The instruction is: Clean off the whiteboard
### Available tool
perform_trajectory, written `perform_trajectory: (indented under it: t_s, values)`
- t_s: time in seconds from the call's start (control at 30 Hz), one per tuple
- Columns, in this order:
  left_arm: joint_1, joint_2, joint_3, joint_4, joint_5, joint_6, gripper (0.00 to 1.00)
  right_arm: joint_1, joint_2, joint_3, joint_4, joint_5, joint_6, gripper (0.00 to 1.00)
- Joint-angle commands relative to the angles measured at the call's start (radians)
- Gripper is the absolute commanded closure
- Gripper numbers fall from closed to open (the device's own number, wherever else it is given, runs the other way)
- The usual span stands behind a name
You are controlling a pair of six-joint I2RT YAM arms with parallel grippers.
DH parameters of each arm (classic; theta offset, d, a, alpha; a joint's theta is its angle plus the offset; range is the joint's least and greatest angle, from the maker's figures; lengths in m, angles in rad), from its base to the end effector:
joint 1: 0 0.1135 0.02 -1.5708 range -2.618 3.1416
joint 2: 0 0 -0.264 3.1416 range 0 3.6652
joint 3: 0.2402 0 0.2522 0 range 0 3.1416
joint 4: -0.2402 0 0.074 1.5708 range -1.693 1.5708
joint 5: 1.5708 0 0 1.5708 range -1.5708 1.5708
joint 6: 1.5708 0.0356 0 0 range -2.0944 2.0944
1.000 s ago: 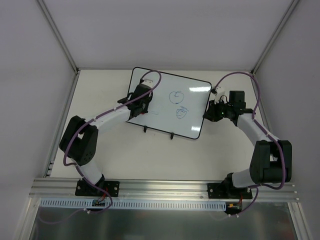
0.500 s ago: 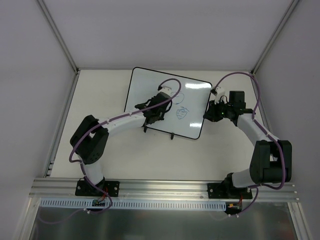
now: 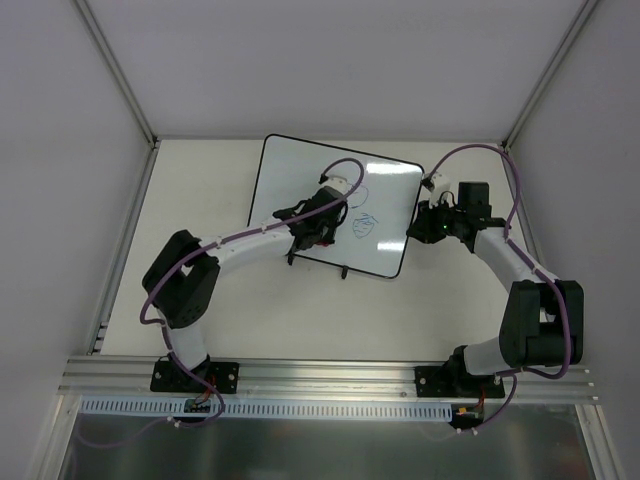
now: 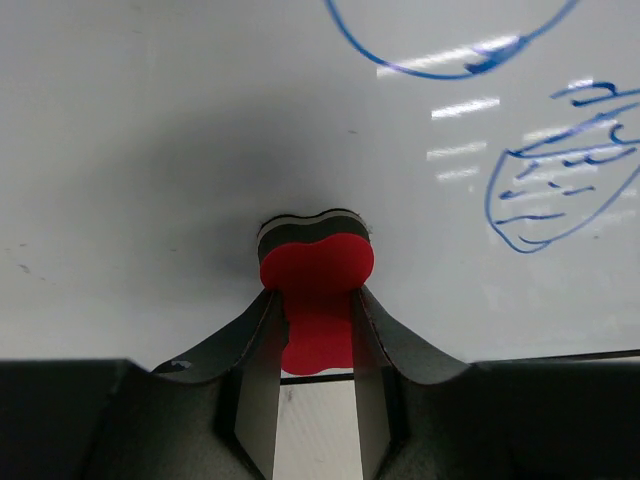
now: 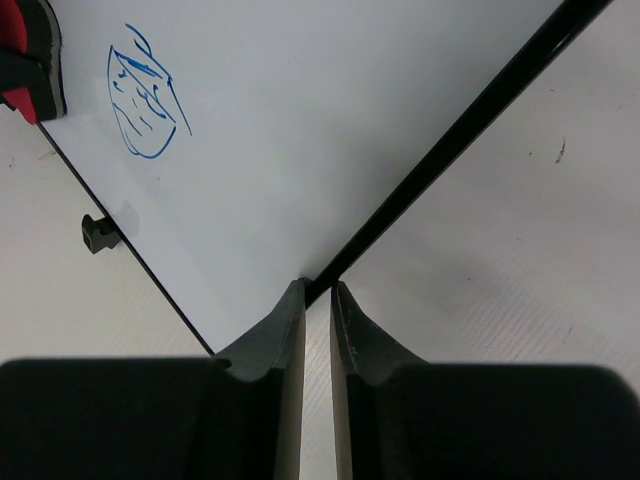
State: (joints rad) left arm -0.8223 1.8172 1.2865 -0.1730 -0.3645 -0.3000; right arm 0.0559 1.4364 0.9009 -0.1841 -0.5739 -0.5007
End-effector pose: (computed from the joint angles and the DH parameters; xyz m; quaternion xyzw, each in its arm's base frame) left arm 0.2868 -0.2902 0.2279 0.1569 0.8818 -0.0806 0.4373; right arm 0.3025 0.0363 0.2332 -0.3523 0.8078 0.1641 0.4431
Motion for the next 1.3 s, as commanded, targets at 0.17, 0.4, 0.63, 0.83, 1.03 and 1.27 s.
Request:
perform_trajectory:
  t_s: [0.17,0.4,0.63,0.83,1.03,1.27]
  values:
    - [0.23,-0.101,-0.091,0.006,-0.057,0.036,1.0,0.01,-0.013,-0.023,-0.002,0.02,-0.042,0.92]
    - [0.318,-0.13,-0.113,0.006,-0.067,0.081,1.0,0.01,-0.011,-0.02,0.0,0.017,-0.041,0.92]
    - [0.325,-0.114,-0.07,0.01,0.002,0.049,1.0,0.009,-0.016,-0.022,0.0,0.014,-0.039,0.92]
    - [0.201,-0.069,0.019,0.009,0.01,0.052,1.0,0.009,-0.016,-0.019,0.002,0.011,-0.038,0.92]
    - [0.086,0.013,0.099,0.007,0.032,0.035,1.0,0.012,-0.018,-0.019,0.005,0.011,-0.035,0.92]
    - [-0.011,0.091,0.187,0.007,0.042,0.048,1.0,0.015,-0.024,-0.02,0.003,0.011,-0.035,0.92]
